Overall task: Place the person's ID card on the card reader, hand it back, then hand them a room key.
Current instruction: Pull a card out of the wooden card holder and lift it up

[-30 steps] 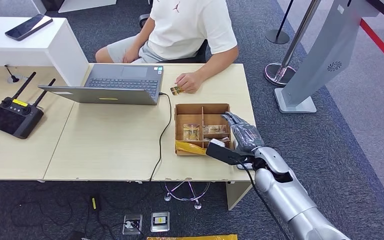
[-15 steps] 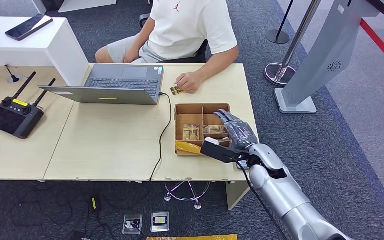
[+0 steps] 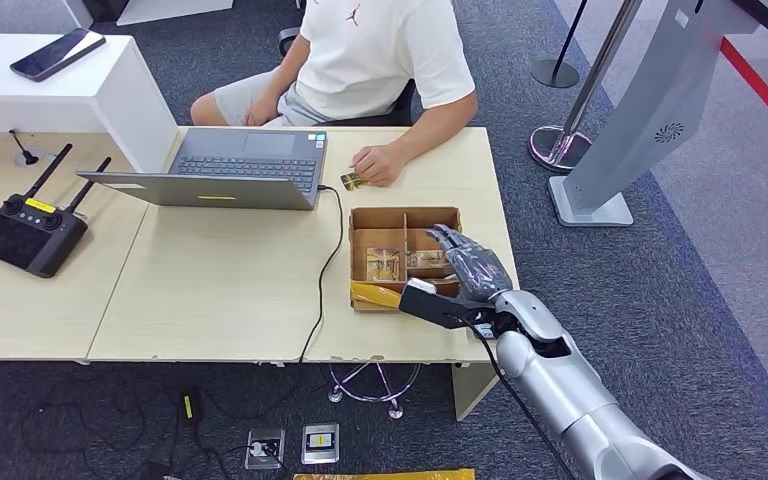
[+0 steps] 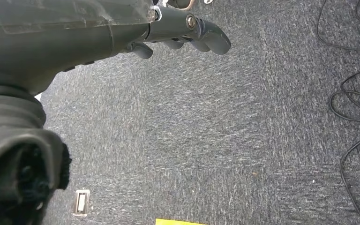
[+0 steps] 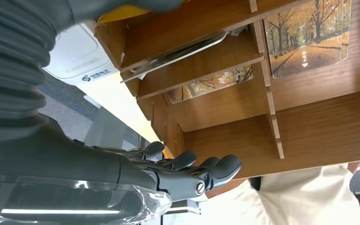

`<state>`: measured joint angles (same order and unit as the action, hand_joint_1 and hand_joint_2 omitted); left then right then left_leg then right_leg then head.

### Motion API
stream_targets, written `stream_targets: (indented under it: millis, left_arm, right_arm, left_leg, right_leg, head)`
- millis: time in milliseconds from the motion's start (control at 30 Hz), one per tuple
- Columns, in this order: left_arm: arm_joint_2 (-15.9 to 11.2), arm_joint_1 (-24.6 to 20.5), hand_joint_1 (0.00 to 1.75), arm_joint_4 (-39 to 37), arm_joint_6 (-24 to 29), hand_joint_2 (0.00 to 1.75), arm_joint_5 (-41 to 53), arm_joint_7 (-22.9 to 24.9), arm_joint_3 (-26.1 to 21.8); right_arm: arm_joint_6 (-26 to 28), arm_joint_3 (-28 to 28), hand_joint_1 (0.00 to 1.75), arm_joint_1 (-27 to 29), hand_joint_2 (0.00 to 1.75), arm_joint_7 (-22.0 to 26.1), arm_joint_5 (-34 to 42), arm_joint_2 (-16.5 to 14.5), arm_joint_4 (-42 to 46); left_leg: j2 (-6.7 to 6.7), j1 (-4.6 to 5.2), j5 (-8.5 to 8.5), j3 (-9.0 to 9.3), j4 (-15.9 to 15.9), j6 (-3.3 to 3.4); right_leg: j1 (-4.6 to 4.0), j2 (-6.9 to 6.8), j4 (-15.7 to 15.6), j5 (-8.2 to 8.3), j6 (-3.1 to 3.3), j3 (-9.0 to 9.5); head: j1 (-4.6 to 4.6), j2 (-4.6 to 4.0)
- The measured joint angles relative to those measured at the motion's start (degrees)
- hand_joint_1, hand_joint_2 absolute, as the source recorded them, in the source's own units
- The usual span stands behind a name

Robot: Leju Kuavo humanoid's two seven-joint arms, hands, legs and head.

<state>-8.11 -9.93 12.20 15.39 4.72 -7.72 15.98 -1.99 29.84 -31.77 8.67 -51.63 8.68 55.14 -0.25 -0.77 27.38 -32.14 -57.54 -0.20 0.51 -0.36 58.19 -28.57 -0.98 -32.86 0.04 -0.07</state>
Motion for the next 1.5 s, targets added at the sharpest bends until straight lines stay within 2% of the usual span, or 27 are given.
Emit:
stream_targets:
  millis: [33, 967, 1267, 1500]
  left_arm:
    - [0.0, 0.0, 0.0, 0.0, 0.04, 0.0, 0.0, 0.0, 0.0]
    - [0.14, -0.08, 0.0, 0.02, 0.19, 0.0, 0.5, 0.05, 0.07]
    - [0.22, -0.05, 0.0, 0.02, 0.75, 0.0, 0.18, 0.04, 0.07]
    - [0.24, -0.1, 0.0, 0.02, 0.9, 0.0, 0.72, 0.03, 0.31]
  right_arm:
    - [-0.06, 0.01, 1.75, -0.01, 1.75, 0.07, 0.16, 0.0, -0.07]
    - [-1.15, -0.01, 1.75, -0.86, 1.75, -0.33, 1.4, 0.09, -0.92]
    - [3.47, -1.53, 1.75, -1.85, 1.75, -1.13, 2.08, 0.47, -0.75]
    - [5.81, -5.39, 1.75, -6.83, 1.75, -1.58, 2.58, 2.62, 1.1]
  left_leg:
    - [0.0, 0.0, 0.0, 0.0, 0.0, 0.0]
    - [0.05, 0.0, 0.0, 0.03, 0.0, 0.0]
    - [0.06, 0.0, 0.0, 0.03, -0.01, 0.0]
    - [0.07, 0.02, -0.01, 0.05, -0.03, 0.01]
  right_leg:
    - [0.0, 0.0, 0.0, 0.0, 0.0, 0.0]
    - [0.0, 0.05, 0.0, 0.0, 0.0, 0.0]
    - [0.0, 0.05, 0.0, 0.0, 0.0, 0.0]
    - [0.02, 0.07, 0.0, 0.04, -0.01, 0.0]
  head:
    - [0.0, 0.0]
    - [0.0, 0.0]
    - [0.01, 0.0]
    - [0.01, 0.0]
